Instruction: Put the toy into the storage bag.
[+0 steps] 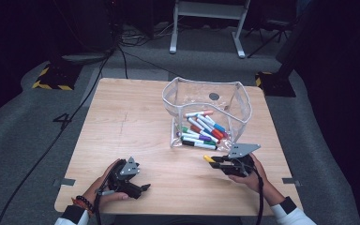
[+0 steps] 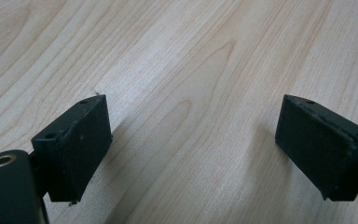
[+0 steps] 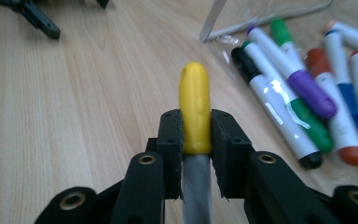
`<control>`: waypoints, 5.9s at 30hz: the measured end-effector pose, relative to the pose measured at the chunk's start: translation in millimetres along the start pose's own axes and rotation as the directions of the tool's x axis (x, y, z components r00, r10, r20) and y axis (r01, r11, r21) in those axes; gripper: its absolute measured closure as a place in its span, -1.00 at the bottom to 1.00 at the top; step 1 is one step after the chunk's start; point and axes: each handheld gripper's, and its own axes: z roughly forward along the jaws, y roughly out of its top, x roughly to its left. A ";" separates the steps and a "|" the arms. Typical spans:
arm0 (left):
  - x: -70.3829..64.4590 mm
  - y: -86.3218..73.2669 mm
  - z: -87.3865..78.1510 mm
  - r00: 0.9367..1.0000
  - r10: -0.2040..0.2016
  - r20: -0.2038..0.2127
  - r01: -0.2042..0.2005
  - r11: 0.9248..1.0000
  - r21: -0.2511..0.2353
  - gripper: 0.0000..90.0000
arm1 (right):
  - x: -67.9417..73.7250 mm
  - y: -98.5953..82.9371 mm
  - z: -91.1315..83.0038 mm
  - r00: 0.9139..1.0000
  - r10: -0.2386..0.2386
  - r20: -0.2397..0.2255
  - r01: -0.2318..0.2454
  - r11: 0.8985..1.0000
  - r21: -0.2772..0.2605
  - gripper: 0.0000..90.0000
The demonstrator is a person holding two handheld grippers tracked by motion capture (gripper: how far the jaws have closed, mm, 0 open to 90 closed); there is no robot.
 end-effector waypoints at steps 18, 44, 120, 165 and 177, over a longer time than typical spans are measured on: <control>0.0 0.0 0.2 1.000 -0.003 0.001 0.003 1.000 0.000 -0.76 | -9.8 51.1 -81.0 0.992 -0.036 0.124 0.060 0.978 -0.199 0.66; 0.4 0.2 0.3 1.000 0.000 0.002 0.000 1.000 0.001 -0.77 | -74.7 155.8 -111.3 0.964 -0.060 0.260 0.107 0.979 -0.171 0.66; 0.9 0.4 0.5 1.000 0.003 0.004 -0.003 1.000 0.002 -0.78 | -114.0 168.3 17.4 0.985 -0.099 0.141 0.037 0.920 0.390 0.03; 0.8 0.4 0.5 1.000 0.003 0.003 -0.003 1.000 0.002 -0.78 | -68.4 137.5 -79.5 0.955 -0.048 0.293 0.023 0.996 0.089 -0.45; 0.6 0.5 0.6 1.000 0.001 0.002 -0.001 1.000 0.002 -0.78 | -52.1 109.4 -94.5 0.947 -0.048 0.319 0.032 0.998 0.057 -0.46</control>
